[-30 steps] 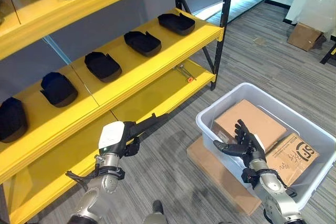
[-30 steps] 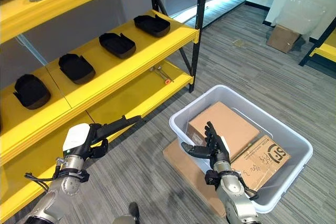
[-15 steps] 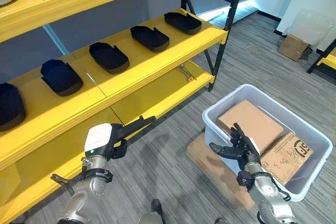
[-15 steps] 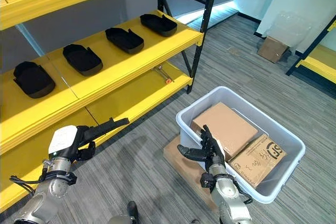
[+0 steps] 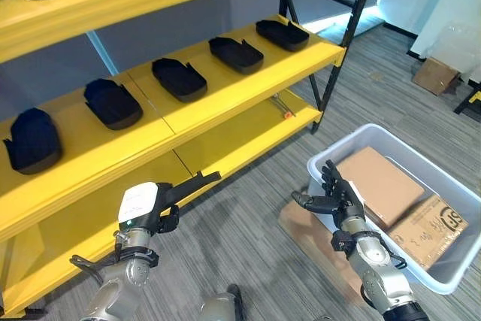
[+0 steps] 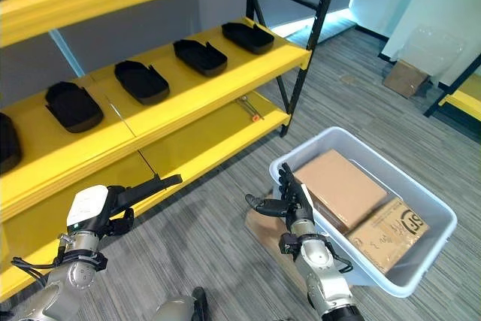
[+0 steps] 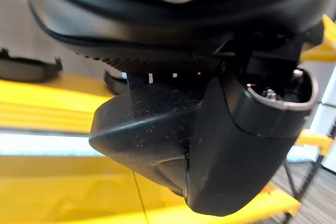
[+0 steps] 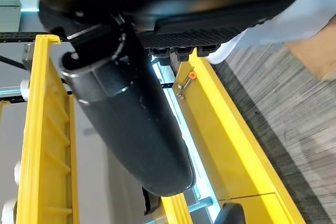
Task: Move parts from the plastic box to the shelf.
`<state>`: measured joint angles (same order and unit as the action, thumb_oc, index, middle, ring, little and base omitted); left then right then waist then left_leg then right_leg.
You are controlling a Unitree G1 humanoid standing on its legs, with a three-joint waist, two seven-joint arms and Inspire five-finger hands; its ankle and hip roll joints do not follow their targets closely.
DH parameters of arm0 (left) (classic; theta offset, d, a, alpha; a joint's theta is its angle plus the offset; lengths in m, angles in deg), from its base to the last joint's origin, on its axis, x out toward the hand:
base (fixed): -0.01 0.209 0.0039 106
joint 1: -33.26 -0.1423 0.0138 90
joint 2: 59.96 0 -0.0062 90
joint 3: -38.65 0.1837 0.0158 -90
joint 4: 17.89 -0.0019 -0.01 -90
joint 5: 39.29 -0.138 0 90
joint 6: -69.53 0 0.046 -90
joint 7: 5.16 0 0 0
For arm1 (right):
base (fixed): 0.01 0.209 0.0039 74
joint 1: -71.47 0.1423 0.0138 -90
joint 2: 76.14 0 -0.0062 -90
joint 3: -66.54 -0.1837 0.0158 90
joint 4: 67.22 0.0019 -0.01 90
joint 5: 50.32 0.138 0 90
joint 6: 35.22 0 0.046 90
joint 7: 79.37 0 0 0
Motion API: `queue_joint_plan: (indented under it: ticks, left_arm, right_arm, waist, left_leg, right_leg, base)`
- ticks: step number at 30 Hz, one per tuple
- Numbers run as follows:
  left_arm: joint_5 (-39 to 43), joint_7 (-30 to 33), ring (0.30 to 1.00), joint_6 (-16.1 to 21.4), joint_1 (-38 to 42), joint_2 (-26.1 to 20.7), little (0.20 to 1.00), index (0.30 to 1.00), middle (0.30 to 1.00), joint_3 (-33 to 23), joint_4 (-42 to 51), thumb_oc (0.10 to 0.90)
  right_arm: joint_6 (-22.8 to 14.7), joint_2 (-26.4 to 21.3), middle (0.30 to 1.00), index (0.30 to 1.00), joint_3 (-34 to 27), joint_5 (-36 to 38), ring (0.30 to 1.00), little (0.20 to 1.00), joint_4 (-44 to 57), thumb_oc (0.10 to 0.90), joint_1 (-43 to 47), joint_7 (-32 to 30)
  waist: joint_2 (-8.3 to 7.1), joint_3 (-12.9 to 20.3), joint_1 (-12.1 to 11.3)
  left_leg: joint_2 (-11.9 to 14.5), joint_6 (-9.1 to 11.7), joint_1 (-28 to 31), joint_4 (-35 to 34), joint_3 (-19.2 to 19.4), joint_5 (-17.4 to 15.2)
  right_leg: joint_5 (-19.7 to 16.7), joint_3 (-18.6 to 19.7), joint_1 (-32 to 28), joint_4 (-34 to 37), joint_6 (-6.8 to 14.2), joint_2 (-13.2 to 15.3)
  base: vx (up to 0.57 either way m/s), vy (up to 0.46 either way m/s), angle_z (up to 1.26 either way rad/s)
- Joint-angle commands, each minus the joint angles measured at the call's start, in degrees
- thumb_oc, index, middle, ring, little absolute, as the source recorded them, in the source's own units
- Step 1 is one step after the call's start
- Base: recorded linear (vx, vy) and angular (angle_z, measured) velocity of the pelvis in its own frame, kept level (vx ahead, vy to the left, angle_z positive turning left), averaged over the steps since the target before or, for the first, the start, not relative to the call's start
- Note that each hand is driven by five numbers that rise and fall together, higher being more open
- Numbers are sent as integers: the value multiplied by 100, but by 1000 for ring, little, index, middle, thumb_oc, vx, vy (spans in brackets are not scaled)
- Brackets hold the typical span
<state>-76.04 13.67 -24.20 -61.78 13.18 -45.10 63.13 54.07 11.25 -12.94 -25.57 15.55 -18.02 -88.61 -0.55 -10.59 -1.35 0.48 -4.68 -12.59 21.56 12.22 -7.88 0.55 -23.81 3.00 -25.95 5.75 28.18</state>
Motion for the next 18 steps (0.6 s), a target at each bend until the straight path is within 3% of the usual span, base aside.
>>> queue_joint_plan:
  ticks: [1,6,7,8,12,18]
  left_arm:
    - [31,658,300,71,547,-469,300,300,300,-728,380,400]
    - [-28,607,300,33,633,-431,300,300,300,-645,320,400]
    - [-42,567,300,61,649,-345,300,300,300,-583,325,400]
    - [-24,561,300,73,635,-289,300,300,300,-562,287,400]
    - [2,457,300,115,517,-135,300,300,300,-578,349,400]
    - [203,373,300,126,338,-14,300,300,300,-596,350,400]
  right_arm:
    - [-551,-76,1000,1000,-213,-101,1000,1000,517,900,330,33]
    - [-673,-119,1000,1000,-308,165,1000,1000,489,900,291,-34]
    - [-713,-144,1000,1000,-374,298,1000,1000,522,900,171,-18]
    - [-752,-149,1000,1000,-410,378,1000,1000,524,900,79,21]
    - [-672,-191,1000,1000,-478,293,1000,1000,578,900,-21,8]
    - [-591,-195,1000,1000,-599,300,1000,1000,558,900,-123,-39]
  waist:
    - [16,100,26]
    - [-39,-14,235]
    - [-93,25,360]
    - [-150,62,386]
    - [-132,183,363]
    - [-153,489,295]
  left_leg:
    - [234,356,456,-502,-118,-155]
    - [-131,317,741,-804,-495,-50]
    - [-271,311,796,-807,-600,-48]
    - [-350,334,826,-732,-650,-112]
    - [-378,361,1029,-867,-698,-94]
    - [-184,493,1414,-974,-799,-102]
  right_leg:
    - [408,654,206,419,121,-878]
    - [708,1214,798,572,-32,-1898]
    - [686,1475,892,685,-115,-2301]
    - [709,1614,754,864,-183,-2451]
    - [693,1602,405,1175,-200,-2416]
    - [797,1295,-397,1799,-267,-2467]
  base:
    - [20,71,38]
    - [77,59,40]
    - [149,9,70]
    - [112,0,81]
    - [100,-51,58]
    - [122,-186,22]
